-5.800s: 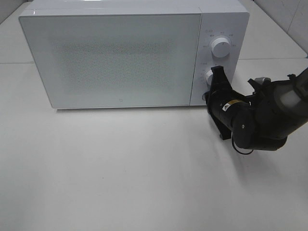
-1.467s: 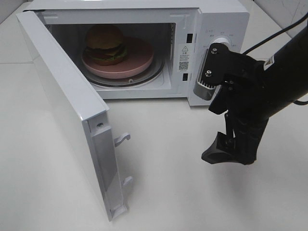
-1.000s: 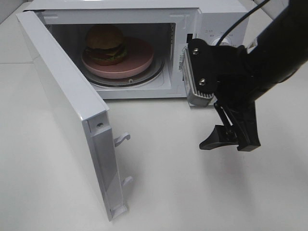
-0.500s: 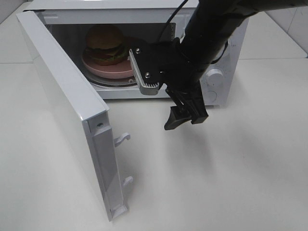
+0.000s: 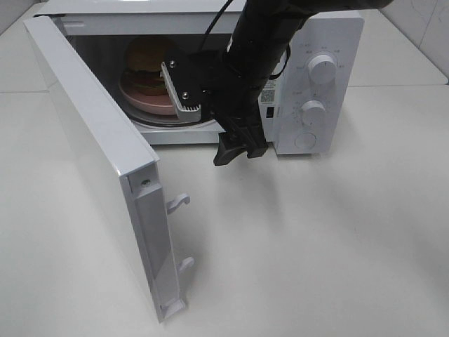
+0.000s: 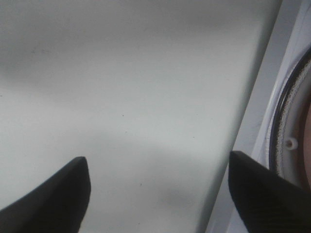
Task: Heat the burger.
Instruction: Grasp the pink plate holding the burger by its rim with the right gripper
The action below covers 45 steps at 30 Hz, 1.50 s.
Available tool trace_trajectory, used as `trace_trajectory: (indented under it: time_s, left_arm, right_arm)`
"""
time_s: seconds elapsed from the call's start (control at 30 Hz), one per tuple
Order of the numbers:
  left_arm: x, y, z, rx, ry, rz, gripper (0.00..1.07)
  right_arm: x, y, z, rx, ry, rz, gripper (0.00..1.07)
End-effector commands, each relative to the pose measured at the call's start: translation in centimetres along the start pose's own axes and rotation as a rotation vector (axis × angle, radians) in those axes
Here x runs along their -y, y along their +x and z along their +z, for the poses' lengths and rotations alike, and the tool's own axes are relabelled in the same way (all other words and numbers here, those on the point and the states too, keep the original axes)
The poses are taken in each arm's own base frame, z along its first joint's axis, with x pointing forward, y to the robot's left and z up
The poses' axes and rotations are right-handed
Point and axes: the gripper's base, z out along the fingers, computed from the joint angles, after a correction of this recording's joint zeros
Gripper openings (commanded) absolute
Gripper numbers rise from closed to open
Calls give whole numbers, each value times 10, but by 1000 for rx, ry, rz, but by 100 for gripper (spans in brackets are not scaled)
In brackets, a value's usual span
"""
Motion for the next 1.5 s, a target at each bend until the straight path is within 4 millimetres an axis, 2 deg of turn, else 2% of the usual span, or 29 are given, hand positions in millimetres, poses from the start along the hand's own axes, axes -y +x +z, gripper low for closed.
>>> trace_trajectory:
  time_s: [0.03, 0.47, 0.93, 1.5]
  left_arm:
    - [1, 2, -2, 22, 2, -4, 101]
    - [1, 2, -2, 22, 2, -4, 101]
    - [1, 2, -2, 22, 2, -4, 101]
    - [1, 2, -2, 22, 2, -4, 101]
  right_arm:
    - [4, -1, 6, 2, -5, -8, 77]
    - [28, -4, 34, 2, -22, 40, 76]
    - [53, -9, 40, 21, 33, 94, 76]
    - [69, -11, 58, 28, 71, 158, 76]
